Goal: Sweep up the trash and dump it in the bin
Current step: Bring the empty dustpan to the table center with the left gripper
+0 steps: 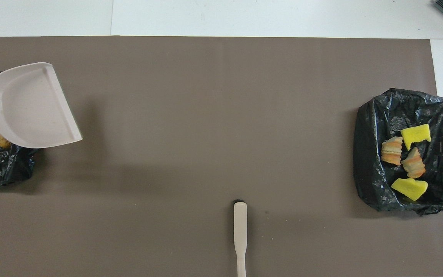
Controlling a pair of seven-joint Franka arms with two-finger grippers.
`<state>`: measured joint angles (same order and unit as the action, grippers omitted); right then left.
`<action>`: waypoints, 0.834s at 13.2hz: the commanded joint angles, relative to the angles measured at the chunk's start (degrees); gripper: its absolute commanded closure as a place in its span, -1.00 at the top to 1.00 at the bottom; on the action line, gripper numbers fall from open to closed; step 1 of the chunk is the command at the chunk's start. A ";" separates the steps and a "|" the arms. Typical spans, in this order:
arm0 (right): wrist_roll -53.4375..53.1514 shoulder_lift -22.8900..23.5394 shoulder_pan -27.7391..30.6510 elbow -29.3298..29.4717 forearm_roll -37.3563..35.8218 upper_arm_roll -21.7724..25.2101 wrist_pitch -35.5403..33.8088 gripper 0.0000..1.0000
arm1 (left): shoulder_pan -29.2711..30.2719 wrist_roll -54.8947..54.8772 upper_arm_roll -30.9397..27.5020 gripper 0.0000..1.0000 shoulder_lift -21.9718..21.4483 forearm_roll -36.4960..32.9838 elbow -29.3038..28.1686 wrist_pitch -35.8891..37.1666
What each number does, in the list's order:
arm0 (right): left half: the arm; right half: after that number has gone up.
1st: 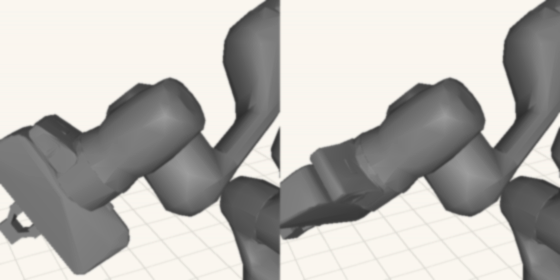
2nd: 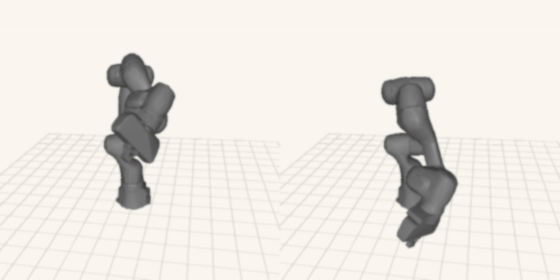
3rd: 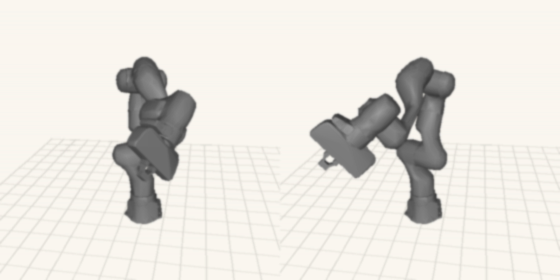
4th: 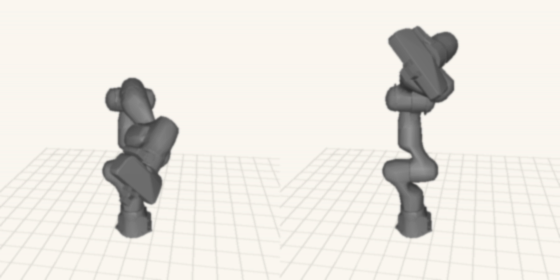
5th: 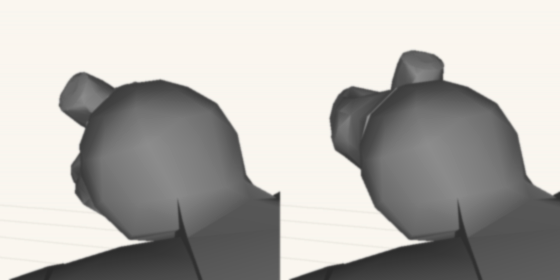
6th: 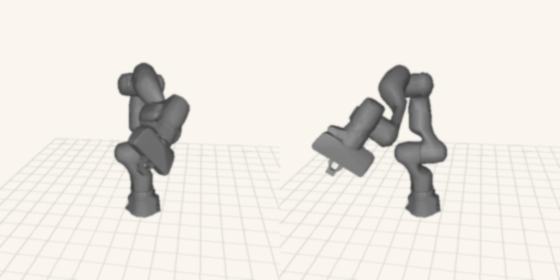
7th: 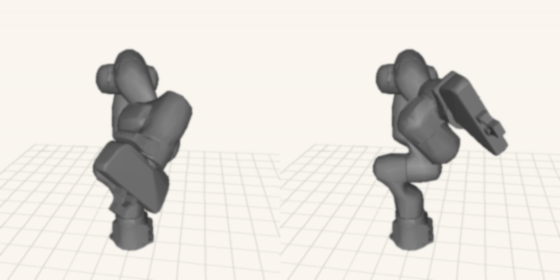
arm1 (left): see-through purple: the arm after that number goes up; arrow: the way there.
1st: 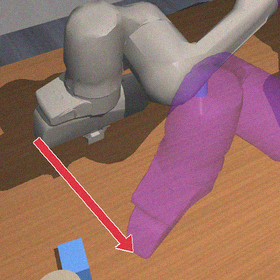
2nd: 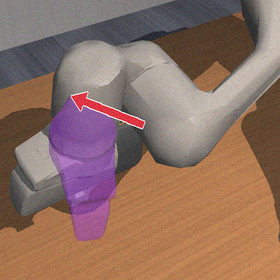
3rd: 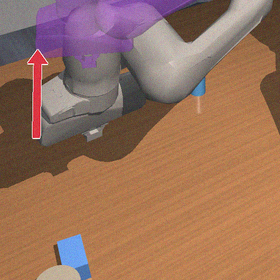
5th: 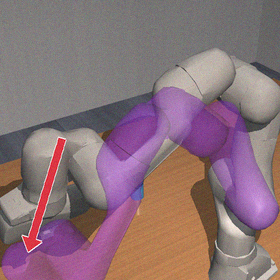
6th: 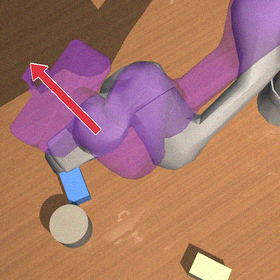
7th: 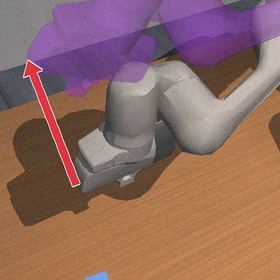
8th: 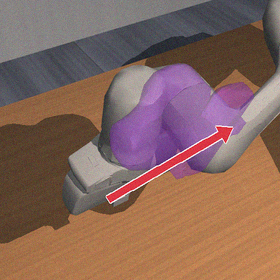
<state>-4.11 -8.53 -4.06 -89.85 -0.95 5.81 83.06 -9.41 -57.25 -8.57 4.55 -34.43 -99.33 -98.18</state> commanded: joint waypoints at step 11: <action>1.29 -0.53 0.72 -0.42 1.12 -0.72 -0.17 1.00 | -0.44 59.93 21.39 -1.00 16.53 25.81 9.23 1.15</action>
<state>-4.11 -8.53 -4.09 -89.85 -0.92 5.45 83.06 -9.83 -4.10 11.03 18.34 -11.00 -94.44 -97.20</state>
